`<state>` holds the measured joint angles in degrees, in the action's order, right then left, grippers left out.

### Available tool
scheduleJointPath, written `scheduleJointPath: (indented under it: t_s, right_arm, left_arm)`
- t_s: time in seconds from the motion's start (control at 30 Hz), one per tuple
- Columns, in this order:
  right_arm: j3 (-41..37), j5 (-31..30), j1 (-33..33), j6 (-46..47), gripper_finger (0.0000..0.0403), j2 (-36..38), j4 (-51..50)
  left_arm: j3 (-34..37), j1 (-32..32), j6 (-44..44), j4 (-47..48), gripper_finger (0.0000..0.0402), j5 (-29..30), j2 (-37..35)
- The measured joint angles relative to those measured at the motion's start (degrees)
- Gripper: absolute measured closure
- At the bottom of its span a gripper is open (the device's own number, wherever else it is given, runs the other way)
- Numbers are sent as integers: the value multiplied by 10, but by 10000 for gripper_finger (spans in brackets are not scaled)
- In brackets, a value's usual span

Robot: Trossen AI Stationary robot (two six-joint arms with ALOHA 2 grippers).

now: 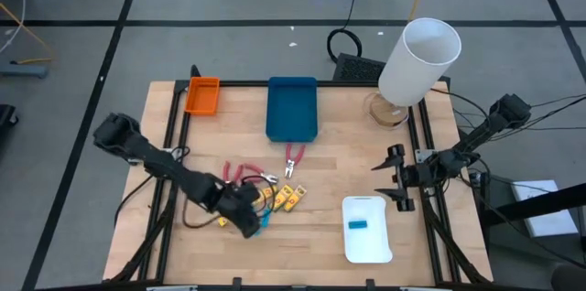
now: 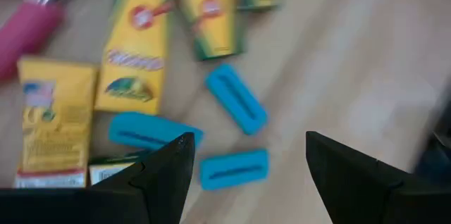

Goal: Pick & Place School Supplies
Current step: Put the blue eraser into the white bin

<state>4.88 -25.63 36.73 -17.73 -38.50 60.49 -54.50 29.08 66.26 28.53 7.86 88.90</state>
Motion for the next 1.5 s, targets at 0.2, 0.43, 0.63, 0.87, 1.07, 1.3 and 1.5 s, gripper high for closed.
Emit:
scheduleJointPath:
  t_s: [0.2,0.43,0.63,0.87,1.07,1.3,1.5]
  right_arm:
    - [0,2,0,-18,141,0,11]
    - [0,2,0,-25,151,0,15]
    - [1,2,0,-25,152,0,15]
    - [1,2,0,-25,152,0,15]
    - [1,2,0,-25,152,0,15]
    - [1,2,0,-25,152,0,15]
    - [1,2,0,-25,152,0,15]
  left_arm:
    - [0,-21,152,22,126,-51,69]
    - [-3,-35,250,47,126,-75,118]
    - [-3,-38,308,54,126,-54,119]
    - [-2,-38,380,85,126,-29,120]
    - [-1,-37,394,89,126,3,120]
    - [0,-37,369,93,132,-20,121]
    - [0,-37,361,93,186,-31,121]
